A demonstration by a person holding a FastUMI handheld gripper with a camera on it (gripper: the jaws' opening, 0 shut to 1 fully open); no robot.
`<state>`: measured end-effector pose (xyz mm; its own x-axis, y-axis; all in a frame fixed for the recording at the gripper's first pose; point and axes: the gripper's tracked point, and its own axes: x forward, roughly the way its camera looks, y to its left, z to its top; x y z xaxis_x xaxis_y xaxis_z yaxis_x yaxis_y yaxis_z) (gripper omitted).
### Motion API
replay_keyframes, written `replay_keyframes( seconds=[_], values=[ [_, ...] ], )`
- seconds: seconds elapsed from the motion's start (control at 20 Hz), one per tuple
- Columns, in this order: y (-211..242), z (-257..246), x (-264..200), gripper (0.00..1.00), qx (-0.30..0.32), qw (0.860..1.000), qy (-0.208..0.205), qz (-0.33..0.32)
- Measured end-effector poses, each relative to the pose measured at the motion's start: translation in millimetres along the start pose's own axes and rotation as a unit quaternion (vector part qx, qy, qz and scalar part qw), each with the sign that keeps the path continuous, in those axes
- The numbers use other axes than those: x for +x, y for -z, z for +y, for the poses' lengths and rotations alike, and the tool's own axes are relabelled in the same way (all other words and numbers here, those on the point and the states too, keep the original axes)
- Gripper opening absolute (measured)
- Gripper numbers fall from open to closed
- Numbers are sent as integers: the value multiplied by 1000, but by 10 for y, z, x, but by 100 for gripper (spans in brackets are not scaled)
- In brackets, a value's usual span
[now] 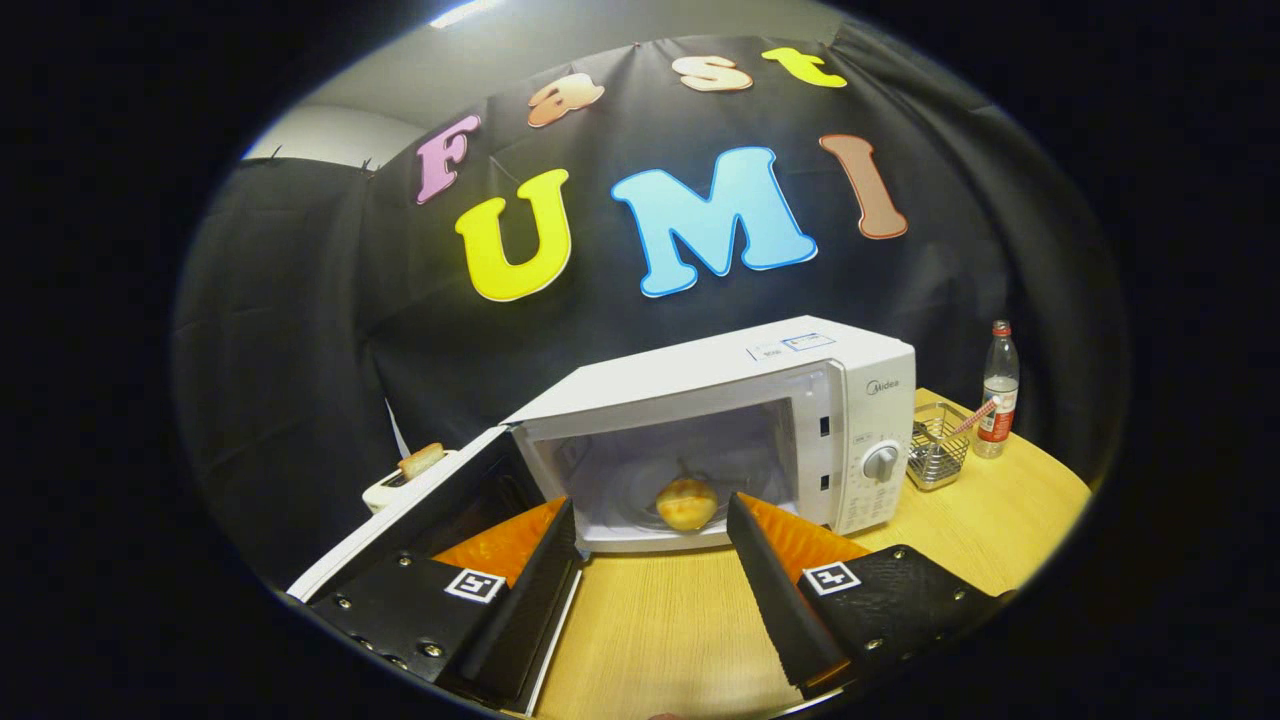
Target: Open the microwave, put the food inside, and close the microwave door.
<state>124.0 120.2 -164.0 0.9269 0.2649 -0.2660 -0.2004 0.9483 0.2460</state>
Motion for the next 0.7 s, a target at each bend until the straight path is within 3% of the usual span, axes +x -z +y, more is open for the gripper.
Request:
replay_keyframes(
  seconds=[0.35, 0.7],
  values=[
    [240, 457, -876, 93, -26, 999, -33, 11],
    [567, 1153, -1436, 98, -48, 994, -90, 27]
  ],
)
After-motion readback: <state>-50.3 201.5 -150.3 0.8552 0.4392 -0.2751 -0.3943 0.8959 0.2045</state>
